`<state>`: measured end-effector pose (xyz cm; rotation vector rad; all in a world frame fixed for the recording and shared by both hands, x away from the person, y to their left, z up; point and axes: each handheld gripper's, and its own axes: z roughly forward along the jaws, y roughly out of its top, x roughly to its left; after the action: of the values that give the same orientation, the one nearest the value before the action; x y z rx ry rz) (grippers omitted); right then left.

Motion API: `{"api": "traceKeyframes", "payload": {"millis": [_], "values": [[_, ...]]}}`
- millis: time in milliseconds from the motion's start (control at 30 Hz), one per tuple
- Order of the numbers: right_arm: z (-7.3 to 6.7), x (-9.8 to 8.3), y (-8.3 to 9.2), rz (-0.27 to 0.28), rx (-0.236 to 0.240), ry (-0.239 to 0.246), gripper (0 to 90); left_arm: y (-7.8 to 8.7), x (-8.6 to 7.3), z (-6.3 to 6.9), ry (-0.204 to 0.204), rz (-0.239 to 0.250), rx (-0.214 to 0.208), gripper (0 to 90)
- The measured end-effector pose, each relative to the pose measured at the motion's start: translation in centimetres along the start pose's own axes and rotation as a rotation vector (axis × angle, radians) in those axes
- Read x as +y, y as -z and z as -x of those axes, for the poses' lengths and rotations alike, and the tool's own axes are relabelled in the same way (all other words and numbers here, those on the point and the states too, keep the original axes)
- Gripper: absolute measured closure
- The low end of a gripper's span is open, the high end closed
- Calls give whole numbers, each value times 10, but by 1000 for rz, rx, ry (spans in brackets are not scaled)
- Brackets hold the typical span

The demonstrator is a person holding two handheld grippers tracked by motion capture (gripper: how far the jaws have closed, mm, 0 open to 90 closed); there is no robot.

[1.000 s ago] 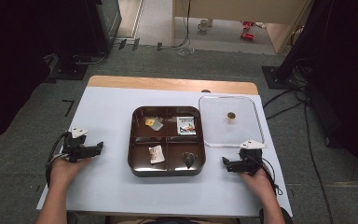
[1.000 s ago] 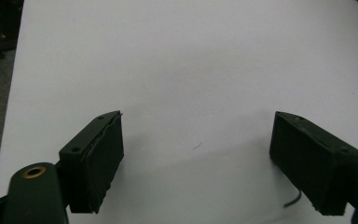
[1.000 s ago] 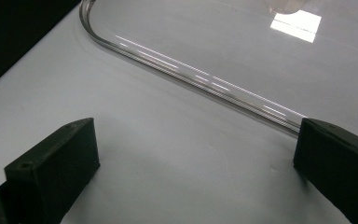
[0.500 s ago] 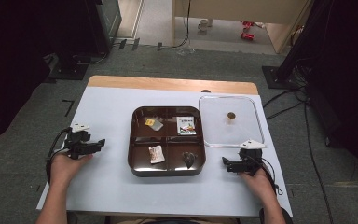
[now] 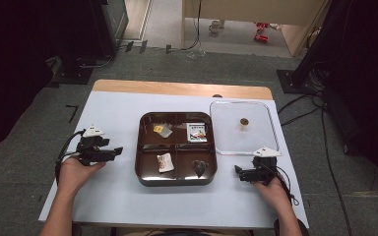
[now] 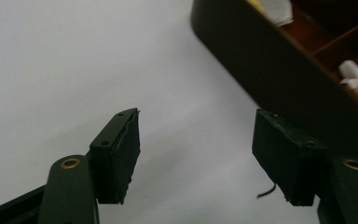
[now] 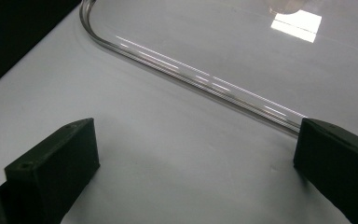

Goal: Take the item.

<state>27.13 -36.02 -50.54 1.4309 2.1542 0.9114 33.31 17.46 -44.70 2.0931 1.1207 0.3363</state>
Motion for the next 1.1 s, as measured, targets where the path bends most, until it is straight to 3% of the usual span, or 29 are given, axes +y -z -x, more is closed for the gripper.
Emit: {"api": "traceKeyframes", "payload": {"millis": [200,300,400,467,500,767,1100], "values": [[0,0,0,0,0,0,0,5,10,12,-58,24,-12,298],[0,0,0,-1,-1,0,0,9,15,18,-97,-5,0,342],[0,0,0,-1,0,-1,0,14,20,24,-94,12,-33,355],[0,0,0,-1,0,0,0,15,24,31,-122,18,-43,359],[0,0,0,-1,-1,0,0,16,28,37,-156,26,-59,365],[0,0,0,-2,-1,-2,0,14,41,55,-236,57,-135,350],[0,0,0,-2,-2,-1,0,8,53,77,-273,63,-199,354]]}}
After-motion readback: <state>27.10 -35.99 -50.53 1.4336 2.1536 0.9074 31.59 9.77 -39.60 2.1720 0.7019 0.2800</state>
